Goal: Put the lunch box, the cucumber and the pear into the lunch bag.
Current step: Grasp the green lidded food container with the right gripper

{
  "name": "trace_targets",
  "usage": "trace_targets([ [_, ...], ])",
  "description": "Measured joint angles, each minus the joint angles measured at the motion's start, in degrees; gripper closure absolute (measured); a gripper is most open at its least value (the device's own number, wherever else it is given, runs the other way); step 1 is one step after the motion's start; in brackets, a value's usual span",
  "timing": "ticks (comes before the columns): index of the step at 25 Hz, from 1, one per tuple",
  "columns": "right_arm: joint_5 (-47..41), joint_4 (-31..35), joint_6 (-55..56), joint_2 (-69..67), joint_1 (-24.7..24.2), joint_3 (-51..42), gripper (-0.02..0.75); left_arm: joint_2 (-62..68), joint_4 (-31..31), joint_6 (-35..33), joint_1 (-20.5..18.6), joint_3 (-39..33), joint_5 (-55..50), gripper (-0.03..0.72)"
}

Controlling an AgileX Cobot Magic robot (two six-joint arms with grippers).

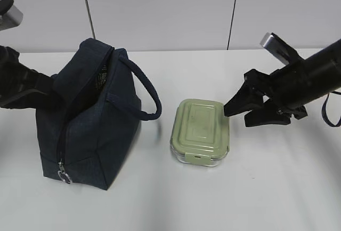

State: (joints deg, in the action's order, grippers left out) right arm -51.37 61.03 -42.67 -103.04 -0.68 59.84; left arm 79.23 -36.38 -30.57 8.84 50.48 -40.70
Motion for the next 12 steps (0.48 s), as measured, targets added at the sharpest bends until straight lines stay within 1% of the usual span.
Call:
trace_targets([
  [3, -0.6, 7.8, -6.1, -1.5, -2.1, -2.3, 0.197, 0.0, 0.0, 0.0, 0.0, 0.0, 0.0, 0.687],
  [5, -1.2, 11.2, -9.6, -3.1, -2.9, -3.1, 0.182, 0.0, 0.0, 0.0, 0.0, 0.0, 0.0, 0.687],
  [9, -1.8, 15.8, -13.4, -6.7, -3.0, -3.5, 0.176, 0.0, 0.0, 0.0, 0.0, 0.0, -0.1, 0.687],
  [12, -2.8, 21.2, -18.3, -8.6, -3.0, -4.3, 0.176, 0.0, 0.0, 0.0, 0.0, 0.0, -0.1, 0.687],
])
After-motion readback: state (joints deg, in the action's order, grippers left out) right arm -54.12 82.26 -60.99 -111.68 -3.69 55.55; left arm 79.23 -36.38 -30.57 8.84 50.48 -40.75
